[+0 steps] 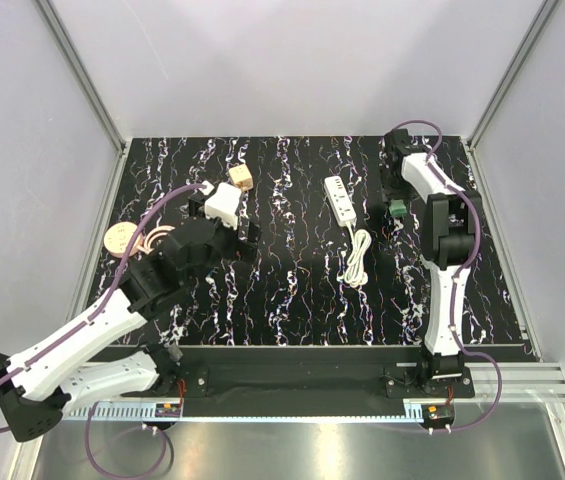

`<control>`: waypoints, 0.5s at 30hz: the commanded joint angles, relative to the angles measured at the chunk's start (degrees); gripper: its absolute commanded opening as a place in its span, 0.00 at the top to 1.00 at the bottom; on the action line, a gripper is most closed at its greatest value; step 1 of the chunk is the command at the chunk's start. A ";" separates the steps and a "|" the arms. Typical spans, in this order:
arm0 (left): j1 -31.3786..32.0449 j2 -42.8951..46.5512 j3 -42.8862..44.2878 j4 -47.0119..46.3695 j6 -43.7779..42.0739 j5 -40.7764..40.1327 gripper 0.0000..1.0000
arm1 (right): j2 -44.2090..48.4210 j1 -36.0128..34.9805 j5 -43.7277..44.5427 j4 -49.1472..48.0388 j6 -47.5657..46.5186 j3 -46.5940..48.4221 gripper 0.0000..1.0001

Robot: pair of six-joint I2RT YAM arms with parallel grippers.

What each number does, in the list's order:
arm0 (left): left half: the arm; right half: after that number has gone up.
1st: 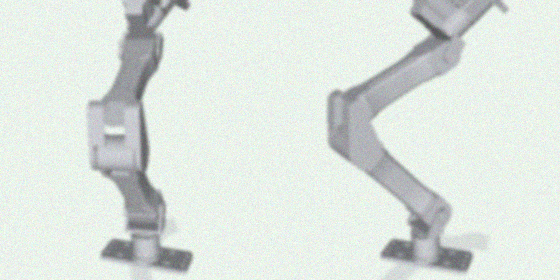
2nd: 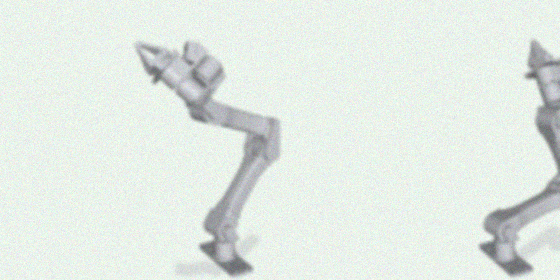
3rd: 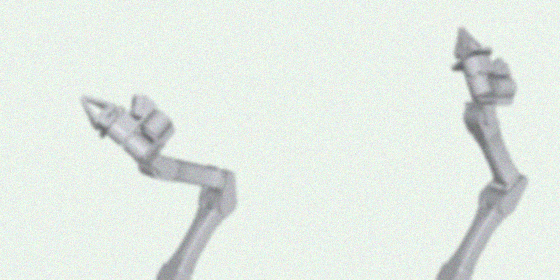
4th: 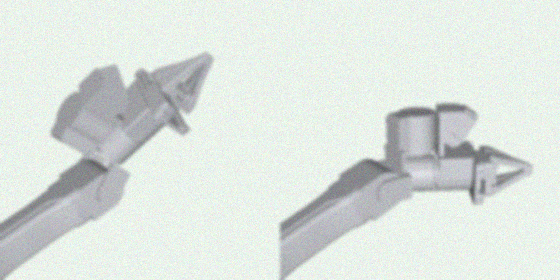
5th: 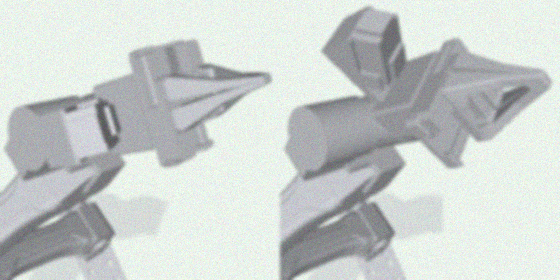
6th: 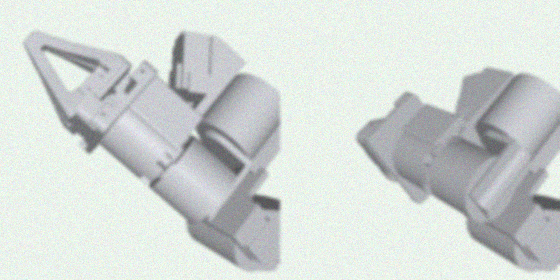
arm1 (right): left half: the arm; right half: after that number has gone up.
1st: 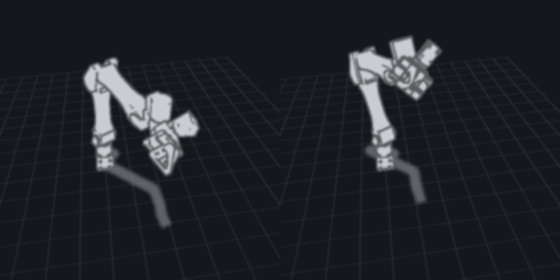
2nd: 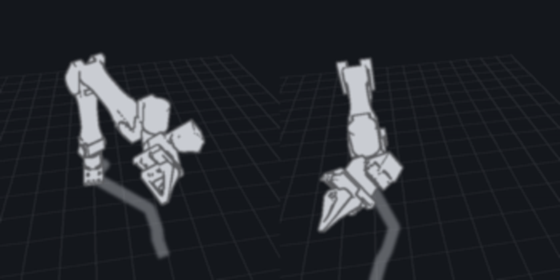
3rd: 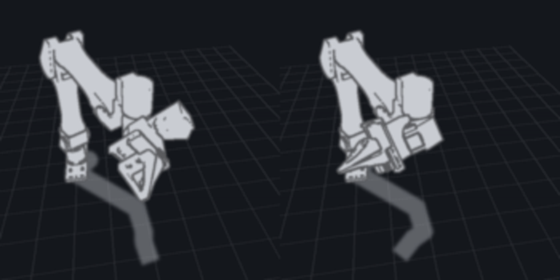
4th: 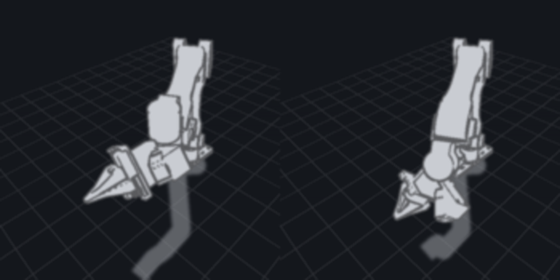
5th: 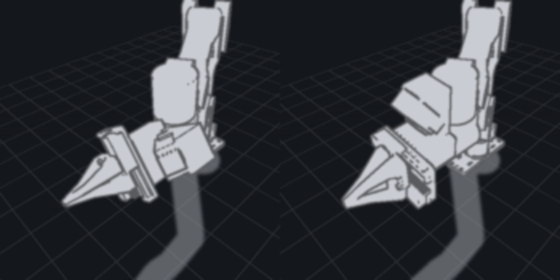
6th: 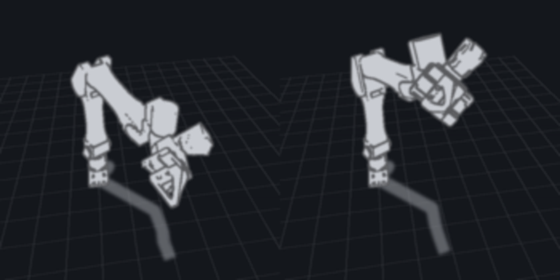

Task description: Insert the plug

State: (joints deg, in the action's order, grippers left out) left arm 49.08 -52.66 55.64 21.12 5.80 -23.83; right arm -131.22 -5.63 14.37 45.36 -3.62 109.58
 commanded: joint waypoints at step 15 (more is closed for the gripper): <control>0.49 -7.97 6.84 -1.08 14.40 18.72 0.03 | 41.44 -2.10 -30.17 -19.24 29.35 -34.86 0.88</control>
State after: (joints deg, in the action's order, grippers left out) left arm 49.43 -59.44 57.67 22.39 14.02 -13.34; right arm -97.91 -6.42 -6.48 34.17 17.08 79.29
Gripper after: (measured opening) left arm 0.976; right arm 0.485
